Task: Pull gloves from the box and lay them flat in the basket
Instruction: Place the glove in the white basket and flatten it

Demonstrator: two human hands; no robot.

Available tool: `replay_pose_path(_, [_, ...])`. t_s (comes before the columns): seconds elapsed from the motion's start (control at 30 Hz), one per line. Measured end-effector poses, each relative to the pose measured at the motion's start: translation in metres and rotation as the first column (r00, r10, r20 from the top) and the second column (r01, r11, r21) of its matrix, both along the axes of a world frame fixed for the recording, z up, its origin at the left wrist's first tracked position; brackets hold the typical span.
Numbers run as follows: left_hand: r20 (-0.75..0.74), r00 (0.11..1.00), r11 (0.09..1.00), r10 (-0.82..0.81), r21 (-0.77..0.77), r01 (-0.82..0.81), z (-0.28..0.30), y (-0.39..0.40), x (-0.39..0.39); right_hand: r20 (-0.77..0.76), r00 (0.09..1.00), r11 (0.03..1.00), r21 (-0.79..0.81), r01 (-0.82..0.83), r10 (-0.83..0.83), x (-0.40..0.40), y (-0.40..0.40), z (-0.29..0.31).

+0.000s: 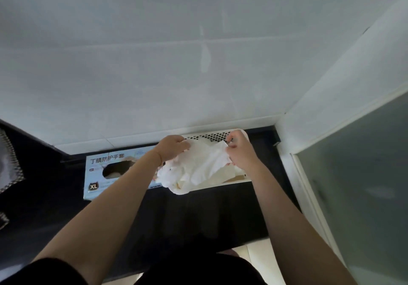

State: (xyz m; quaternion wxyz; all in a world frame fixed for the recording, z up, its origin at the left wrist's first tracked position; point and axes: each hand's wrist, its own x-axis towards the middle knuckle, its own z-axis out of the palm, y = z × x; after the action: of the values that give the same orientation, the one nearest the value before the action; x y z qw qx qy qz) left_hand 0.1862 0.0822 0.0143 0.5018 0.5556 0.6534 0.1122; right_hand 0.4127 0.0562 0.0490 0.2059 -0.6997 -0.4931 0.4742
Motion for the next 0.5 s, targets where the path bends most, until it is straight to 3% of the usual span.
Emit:
replay_pose_path(0.13, [-0.189, 0.976, 0.989, -0.104, 0.082, 0.121, -0.008, 0.014, 0.027, 0.147, 0.986, 0.997, 0.011, -0.082, 0.080, 0.024, 0.002, -0.020])
replay_pose_path(0.33, [-0.435, 0.891, 0.961, -0.133, 0.165, 0.224, -0.024, 0.021, 0.049, 0.320, 0.941, 0.992, 0.033, -0.122, 0.105, 0.049, 0.007, -0.045])
replay_pose_path(0.4, [-0.469, 0.881, 0.923, -0.056, 0.312, 0.225, -0.028, 0.017, 0.054, 0.384, 0.912, 0.984, 0.041, -0.174, 0.146, 0.052, 0.009, -0.049])
replay_pose_path(0.5, [-0.519, 0.855, 0.766, 0.019, 0.557, 0.321, -0.034, 0.002, 0.064, 0.450, 0.871, 0.971, 0.030, -0.236, 0.197, 0.054, 0.012, -0.054])
